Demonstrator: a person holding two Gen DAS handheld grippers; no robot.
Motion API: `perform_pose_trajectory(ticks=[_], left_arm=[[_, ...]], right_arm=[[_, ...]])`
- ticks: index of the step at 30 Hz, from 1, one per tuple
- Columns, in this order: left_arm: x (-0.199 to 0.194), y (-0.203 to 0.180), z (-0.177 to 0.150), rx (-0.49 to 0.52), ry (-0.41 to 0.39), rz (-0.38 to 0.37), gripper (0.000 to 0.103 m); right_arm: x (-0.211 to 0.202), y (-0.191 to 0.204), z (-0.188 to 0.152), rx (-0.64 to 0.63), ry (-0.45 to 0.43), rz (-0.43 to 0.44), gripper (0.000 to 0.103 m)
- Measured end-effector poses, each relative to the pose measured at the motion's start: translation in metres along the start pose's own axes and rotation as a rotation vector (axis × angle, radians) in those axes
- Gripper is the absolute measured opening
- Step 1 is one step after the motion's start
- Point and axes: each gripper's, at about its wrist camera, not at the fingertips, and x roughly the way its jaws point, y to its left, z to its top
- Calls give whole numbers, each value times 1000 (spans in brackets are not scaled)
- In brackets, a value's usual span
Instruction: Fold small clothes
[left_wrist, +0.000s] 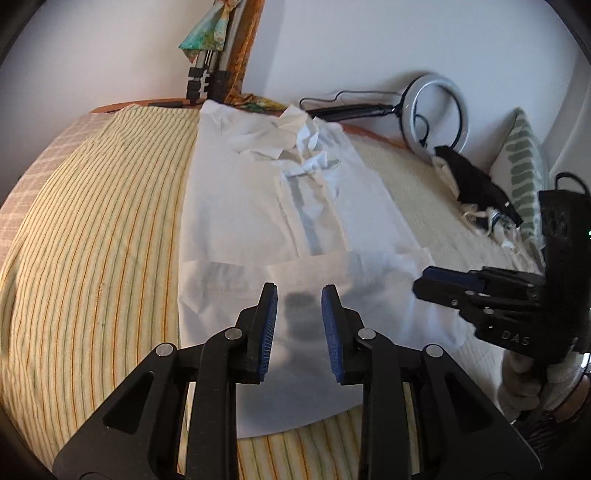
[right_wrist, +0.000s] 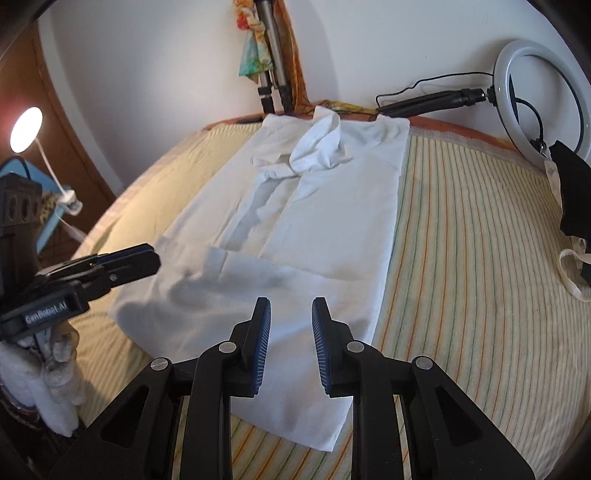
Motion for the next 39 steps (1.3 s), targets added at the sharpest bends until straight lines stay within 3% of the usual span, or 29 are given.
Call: perform_pose_trajectory(ticks=[2, 7, 13, 15, 18, 20, 23, 30, 39], left_arm=[[10, 6, 0, -20, 28, 75, 26], [-3, 22, 10, -65, -27, 193, 24], [-29, 40, 33, -118, -83, 150, 24], [-32, 42, 45, -116, -91, 143, 24], [-32, 48, 64, -122, -84, 86, 24], [-30, 53, 77, -106, -79, 87, 24], [-25, 64, 96, -92, -81, 81, 24], [6, 111, 139, -224, -62, -7, 24], [75, 126, 177, -180, 1, 1, 24]], right_arm=[[5, -4, -3, 8, 26, -29, 21], [2, -13, -5, 33, 47, -34, 21], [-21, -13, 5, 27, -21, -52, 24], [-29, -13, 11, 16, -62, -53, 44], [-41, -17, 20, 34, -145, -77, 53], [-43, -23, 31, 51, -147, -72, 58], [-41, -29, 52, 56, -108, -28, 58], [-35, -56, 97, 10, -105, -40, 58], [11, -127, 154, 107, -68, 52, 57]])
